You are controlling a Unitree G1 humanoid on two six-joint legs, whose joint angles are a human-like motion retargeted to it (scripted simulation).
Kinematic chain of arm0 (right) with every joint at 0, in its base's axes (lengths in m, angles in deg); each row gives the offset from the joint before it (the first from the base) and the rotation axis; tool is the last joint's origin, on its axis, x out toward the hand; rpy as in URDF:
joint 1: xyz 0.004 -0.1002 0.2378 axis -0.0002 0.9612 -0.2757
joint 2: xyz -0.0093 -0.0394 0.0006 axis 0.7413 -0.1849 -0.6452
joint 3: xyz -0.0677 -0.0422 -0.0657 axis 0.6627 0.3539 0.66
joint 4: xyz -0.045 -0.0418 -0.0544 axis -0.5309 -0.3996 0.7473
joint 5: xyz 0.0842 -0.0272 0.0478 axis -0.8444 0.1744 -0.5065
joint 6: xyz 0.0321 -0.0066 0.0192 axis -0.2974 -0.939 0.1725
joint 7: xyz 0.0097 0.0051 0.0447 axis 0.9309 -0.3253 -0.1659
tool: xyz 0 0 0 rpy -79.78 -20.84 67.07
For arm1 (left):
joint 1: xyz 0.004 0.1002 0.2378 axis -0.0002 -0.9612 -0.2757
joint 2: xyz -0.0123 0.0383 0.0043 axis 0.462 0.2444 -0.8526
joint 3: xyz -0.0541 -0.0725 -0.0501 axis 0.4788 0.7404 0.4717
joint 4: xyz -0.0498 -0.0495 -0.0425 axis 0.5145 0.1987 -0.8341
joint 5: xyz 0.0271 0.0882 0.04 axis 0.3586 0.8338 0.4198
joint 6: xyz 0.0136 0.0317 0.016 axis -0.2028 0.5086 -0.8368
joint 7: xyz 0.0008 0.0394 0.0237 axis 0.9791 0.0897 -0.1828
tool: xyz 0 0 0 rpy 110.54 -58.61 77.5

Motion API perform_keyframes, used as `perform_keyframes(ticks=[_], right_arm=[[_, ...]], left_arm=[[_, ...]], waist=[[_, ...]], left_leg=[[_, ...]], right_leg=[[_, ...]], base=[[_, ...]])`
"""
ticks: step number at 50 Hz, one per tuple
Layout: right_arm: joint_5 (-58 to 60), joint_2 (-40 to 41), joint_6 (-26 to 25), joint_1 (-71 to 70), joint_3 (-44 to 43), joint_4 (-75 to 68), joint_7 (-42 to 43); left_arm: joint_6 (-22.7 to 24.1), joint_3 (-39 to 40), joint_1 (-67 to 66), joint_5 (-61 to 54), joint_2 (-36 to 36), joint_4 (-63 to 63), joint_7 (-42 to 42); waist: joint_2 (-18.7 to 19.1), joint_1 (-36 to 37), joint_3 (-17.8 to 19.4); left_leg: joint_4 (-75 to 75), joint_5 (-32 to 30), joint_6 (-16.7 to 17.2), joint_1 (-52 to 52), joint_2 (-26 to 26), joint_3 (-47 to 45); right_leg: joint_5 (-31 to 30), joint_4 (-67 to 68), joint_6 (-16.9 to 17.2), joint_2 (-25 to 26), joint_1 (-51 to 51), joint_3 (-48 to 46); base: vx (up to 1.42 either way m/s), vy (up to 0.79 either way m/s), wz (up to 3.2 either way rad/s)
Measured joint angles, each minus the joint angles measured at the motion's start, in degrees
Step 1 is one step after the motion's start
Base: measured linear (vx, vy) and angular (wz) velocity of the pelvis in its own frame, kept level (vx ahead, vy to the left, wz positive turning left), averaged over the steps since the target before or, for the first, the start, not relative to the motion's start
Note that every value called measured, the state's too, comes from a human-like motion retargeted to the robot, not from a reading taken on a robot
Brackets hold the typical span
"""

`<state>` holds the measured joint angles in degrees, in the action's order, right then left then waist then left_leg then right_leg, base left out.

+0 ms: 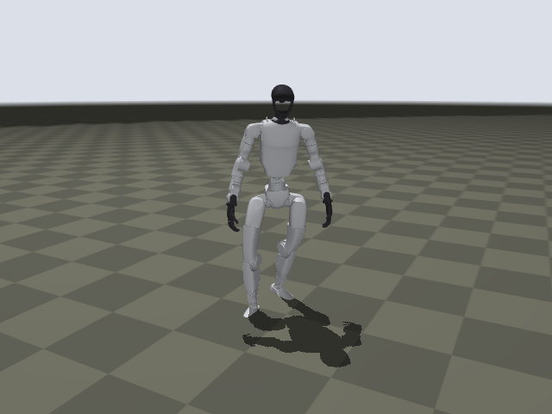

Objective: Walk

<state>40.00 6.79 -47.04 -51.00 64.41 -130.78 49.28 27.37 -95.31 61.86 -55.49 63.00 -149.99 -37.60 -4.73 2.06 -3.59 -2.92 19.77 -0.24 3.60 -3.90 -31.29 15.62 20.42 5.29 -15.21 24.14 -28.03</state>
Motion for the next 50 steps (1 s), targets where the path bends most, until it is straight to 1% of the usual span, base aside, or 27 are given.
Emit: perform_keyframes(ticks=[5, 8, 11, 15, 19, 25, 31, 36, 40, 44, 45, 48, 50], right_arm=[[-0.34, -0.27, -0.21, -0.39, -0.17, -0.21, 0.54], [-0.53, -0.13, -0.39, -0.54, -0.08, -0.08, 0.82], [-0.83, -0.13, -0.70, -0.78, -0.22, 0.05, 0.95], [-1.39, -0.03, -1.12, -0.88, -0.33, -0.09, 0.71], [-1.75, 0.13, -1.42, -0.92, -0.30, -0.49, -0.03], [-1.13, 0.49, -1.56, -1.04, 0.56, -1.00, -0.60], [-0.11, 1.28, -1.43, -0.88, 1.47, -1.16, -0.56], [0.55, 1.89, -0.96, -0.56, 1.88, -1.03, -0.36], [1.03, 2.19, -0.45, -0.36, 1.88, -0.96, 0.05], [1.26, 2.34, 0.05, -0.41, 1.72, -1.07, 0.32], [1.27, 2.36, 0.17, -0.47, 1.66, -1.11, 0.38], [1.13, 2.50, 0.39, -0.43, 1.29, -1.22, 0.41], [0.89, 2.58, 0.43, -0.43, 1.07, -1.25, 0.34]], left_arm=[[-0.11, 0.61, -0.91, -0.87, -0.41, 1.07, -0.17], [-0.21, 0.78, -1.44, -0.78, -0.45, 1.97, -0.01], [-0.36, 0.86, -1.51, -0.48, -0.48, 2.81, 0.09], [-0.58, 0.85, -1.30, -0.36, -0.74, 3.38, 0.33], [-0.80, 0.70, -0.89, -0.39, -1.19, 3.42, 0.54], [-1.05, 0.48, -0.47, -0.33, -1.86, 3.50, 1.06], [-0.87, 0.27, -0.22, 0.05, -2.04, 4.03, 1.69], [-0.39, 0.32, -0.29, 0.70, -1.79, 4.72, 2.65], [0.03, 0.63, -0.61, 1.25, -1.49, 5.23, 3.66], [0.23, 0.88, -1.04, 1.82, -1.12, 5.39, 4.41], [0.25, 0.94, -1.13, 2.00, -1.02, 5.35, 4.57], [0.04, 0.82, -1.52, 2.32, -0.88, 5.00, 4.97], [-0.18, 0.85, -1.72, 2.44, -0.75, 4.65, 5.16]], waist=[[0.67, 1.40, 0.99], [2.42, 3.09, 1.78], [4.38, 4.43, 1.93], [5.92, 6.13, 1.66], [6.13, 7.08, 1.27], [5.38, 6.98, 0.61], [4.45, 6.26, 0.35], [3.42, 5.75, 0.47], [2.15, 5.23, 0.90], [0.22, 4.38, 1.70], [-0.33, 4.11, 1.94], [-2.10, 2.49, 2.71], [-2.91, 1.63, 2.98]], left_leg=[[-15.09, 0.99, 0.80, -4.18, 4.12, 5.36], [-26.81, 5.76, 1.66, -10.13, 6.49, 11.62], [-34.55, 9.67, 1.28, -15.46, 9.74, 13.50], [-34.37, 12.53, 0.74, -20.70, 11.24, 15.33], [-27.14, 10.75, 0.92, -23.29, 9.50, 17.83], [-15.80, 4.71, 1.28, -22.09, 5.65, 21.33], [-10.32, 3.10, 0.24, -18.22, 3.66, 21.05], [-7.07, 2.42, -0.30, -15.21, 2.07, 20.31], [-4.52, 1.90, -0.68, -12.80, 0.28, 19.78], [-2.00, 1.49, -1.21, -10.39, -2.19, 19.21], [-1.39, 1.42, -1.35, -9.81, -2.87, 19.07], [0.48, 0.90, -1.60, -8.12, -5.40, 19.61], [1.89, 0.45, -1.64, -7.15, -6.50, 19.85]], right_leg=[[0.78, -1.90, -1.20, 3.04, -2.75, 2.95], [0.65, -3.92, -2.02, 6.91, -4.80, 4.43], [0.09, -6.62, -2.49, 10.42, -6.52, 5.11], [-1.10, -9.75, -2.36, 13.41, -8.03, 6.43], [-1.86, -11.34, -1.97, 14.11, -8.69, 8.08], [-1.51, -11.31, -1.50, 13.35, -8.81, 10.76], [0.39, -8.88, -0.94, 11.94, -8.77, 12.70], [3.16, -4.62, -0.50, 10.19, -8.01, 13.61], [6.76, 2.21, -0.13, 7.85, -5.93, 14.21], [10.59, 13.78, -0.22, 3.94, -1.83, 13.46], [11.02, 17.05, -0.25, 2.81, -0.60, 13.11], [9.50, 25.55, 1.97, 1.01, 3.51, 16.21], [9.60, 29.24, 2.24, -0.22, 5.98, 17.02]], base=[[0.21, -0.13, -0.52], [0.18, -0.09, -0.72], [0.17, -0.04, -0.50], [0.15, 0.01, -0.44], [0.12, 0.05, -0.36], [0.10, 0.07, -0.25], [0.09, 0.08, -0.14], [0.08, 0.08, -0.10], [0.06, 0.07, -0.04], [0.06, 0.07, -0.02], [0.05, 0.06, 0.10], [0.06, 0.06, 0.26], [0.07, 0.05, 0.17]])
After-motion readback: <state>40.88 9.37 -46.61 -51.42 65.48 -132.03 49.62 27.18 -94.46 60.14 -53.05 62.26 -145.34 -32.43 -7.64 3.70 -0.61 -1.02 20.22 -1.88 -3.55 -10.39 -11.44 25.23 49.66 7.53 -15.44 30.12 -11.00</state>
